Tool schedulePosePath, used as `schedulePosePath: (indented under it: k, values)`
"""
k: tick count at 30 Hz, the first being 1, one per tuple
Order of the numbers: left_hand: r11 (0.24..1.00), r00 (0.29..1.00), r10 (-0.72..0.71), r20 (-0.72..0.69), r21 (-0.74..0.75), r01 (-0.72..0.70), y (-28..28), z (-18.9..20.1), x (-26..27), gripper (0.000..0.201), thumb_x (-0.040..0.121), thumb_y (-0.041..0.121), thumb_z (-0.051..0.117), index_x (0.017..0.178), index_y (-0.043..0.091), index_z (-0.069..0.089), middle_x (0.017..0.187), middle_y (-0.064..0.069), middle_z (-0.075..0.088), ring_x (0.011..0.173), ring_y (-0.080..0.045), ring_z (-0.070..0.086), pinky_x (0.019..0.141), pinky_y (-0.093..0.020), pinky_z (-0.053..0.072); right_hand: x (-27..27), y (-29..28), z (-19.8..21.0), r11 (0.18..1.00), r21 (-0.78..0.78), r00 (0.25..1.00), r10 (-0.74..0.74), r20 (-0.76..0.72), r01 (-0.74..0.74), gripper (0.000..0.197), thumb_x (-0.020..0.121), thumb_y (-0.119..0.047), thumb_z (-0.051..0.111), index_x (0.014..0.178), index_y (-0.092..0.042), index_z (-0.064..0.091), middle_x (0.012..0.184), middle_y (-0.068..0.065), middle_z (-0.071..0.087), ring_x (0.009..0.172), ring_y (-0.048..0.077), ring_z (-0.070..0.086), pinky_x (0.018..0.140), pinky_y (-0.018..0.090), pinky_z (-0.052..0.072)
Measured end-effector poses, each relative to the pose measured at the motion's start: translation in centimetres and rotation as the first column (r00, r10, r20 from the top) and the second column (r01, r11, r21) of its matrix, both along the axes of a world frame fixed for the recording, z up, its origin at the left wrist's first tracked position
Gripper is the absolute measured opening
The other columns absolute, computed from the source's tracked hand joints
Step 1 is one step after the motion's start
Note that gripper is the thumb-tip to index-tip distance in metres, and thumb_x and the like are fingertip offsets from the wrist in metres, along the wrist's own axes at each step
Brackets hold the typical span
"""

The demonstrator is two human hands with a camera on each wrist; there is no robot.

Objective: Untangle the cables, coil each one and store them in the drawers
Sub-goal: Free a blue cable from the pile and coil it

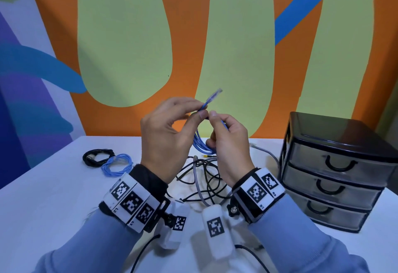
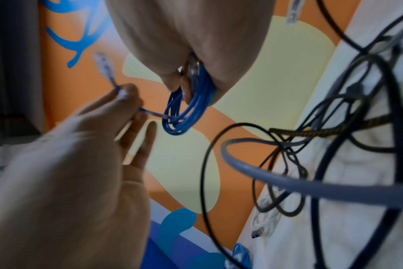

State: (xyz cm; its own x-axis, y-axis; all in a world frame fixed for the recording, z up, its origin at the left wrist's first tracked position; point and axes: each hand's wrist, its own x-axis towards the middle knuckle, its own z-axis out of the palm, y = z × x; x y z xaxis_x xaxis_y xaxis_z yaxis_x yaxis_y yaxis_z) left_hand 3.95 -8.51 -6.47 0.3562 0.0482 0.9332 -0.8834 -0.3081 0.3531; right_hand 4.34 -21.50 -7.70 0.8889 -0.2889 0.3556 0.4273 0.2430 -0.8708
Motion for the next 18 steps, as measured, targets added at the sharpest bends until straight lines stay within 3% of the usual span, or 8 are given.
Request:
schedulePosePath:
  k: [3,5,7,10,12,13,15,18]
  values:
    - [0.995,0.994,-0.091,-0.067,-0.042,0.089,-0.6,0.1,-0.8,0.010,0.096,0.010,0.078,0.105,0.008,0.079,0.098,0.002,0.080,0.092,-0.017,0.076,0.086,-0.039,0.061,0.6,-1.1,-0.2,0.997,0.069,0.999,-0.038,-0.029,0.040,0.026,0.104,-0.026,0.065,0.101,0.000,0.069,0.059,-0.005,0.033,0.050,0.012,0.031,0.048,0.020,0.036]
    - [0.964,0.966,-0.227,-0.123,-0.171,0.204,-0.8,0.3,-1.0,0.007,0.098,0.005,0.073,0.105,0.003,0.075,0.090,-0.005,0.078,0.085,-0.027,0.076,0.086,-0.043,0.063,0.8,-1.5,0.0,0.987,0.159,0.999,-0.002,-0.036,0.008,0.021,0.104,-0.025,0.065,0.095,-0.006,0.068,0.058,-0.002,0.034,0.047,0.012,0.029,0.046,0.020,0.032]
    - [0.900,0.926,-0.329,-0.187,-0.359,0.247,-0.6,0.7,-0.6,0.006,0.100,0.002,0.069,0.105,0.001,0.071,0.086,-0.011,0.077,0.080,-0.031,0.076,0.083,-0.041,0.065,0.7,-1.6,0.4,0.962,0.268,0.997,0.065,-0.029,-0.055,0.019,0.105,-0.022,0.063,0.093,-0.007,0.064,0.053,-0.007,0.040,0.045,0.010,0.029,0.044,0.018,0.030]
    - [0.789,0.841,-0.427,-0.331,-0.591,0.168,0.1,0.7,0.5,0.014,0.102,0.006,0.068,0.112,-0.004,0.069,0.079,-0.010,0.076,0.075,-0.023,0.075,0.075,-0.033,0.064,0.4,-1.4,1.0,0.907,0.399,0.990,0.138,0.027,-0.137,0.015,0.105,-0.017,0.062,0.099,-0.003,0.061,0.051,-0.011,0.043,0.046,0.010,0.026,0.042,0.019,0.029]
    - [0.736,0.756,-0.497,-0.426,-0.668,0.108,0.5,0.3,1.3,0.021,0.103,0.008,0.067,0.117,-0.007,0.068,0.078,-0.008,0.075,0.071,-0.018,0.072,0.074,-0.032,0.063,0.2,-1.2,1.2,0.905,0.396,0.988,0.137,0.065,-0.152,0.016,0.105,-0.017,0.062,0.102,-0.001,0.061,0.051,-0.011,0.041,0.047,0.010,0.024,0.042,0.019,0.029]
    - [0.737,0.713,-0.515,-0.476,-0.670,0.085,0.6,0.1,1.5,0.021,0.103,0.009,0.066,0.116,-0.007,0.068,0.077,-0.006,0.074,0.068,-0.016,0.069,0.073,-0.031,0.063,0.0,-1.2,1.3,0.917,0.368,0.988,0.133,0.084,-0.154,0.017,0.105,-0.017,0.062,0.102,0.000,0.063,0.052,-0.011,0.039,0.047,0.010,0.023,0.042,0.019,0.029]
    - [0.808,0.648,-0.477,-0.593,-0.586,0.059,0.9,-0.3,1.9,0.017,0.104,0.012,0.066,0.112,-0.001,0.073,0.077,-0.002,0.073,0.062,-0.011,0.061,0.066,-0.027,0.059,-0.3,-1.3,1.5,0.945,0.279,0.982,0.141,0.124,-0.171,0.018,0.105,-0.017,0.062,0.099,-0.001,0.065,0.056,-0.006,0.032,0.049,0.010,0.021,0.042,0.019,0.028]
    - [0.933,0.638,-0.310,-0.705,-0.355,0.062,1.3,-0.4,1.8,0.009,0.102,0.017,0.070,0.104,0.012,0.077,0.069,0.007,0.069,0.059,-0.009,0.048,0.053,-0.023,0.043,-0.8,-1.5,1.9,0.963,0.124,0.963,0.220,0.158,-0.240,0.018,0.104,-0.016,0.062,0.101,0.001,0.069,0.060,-0.004,0.029,0.048,0.009,0.020,0.041,0.018,0.025]
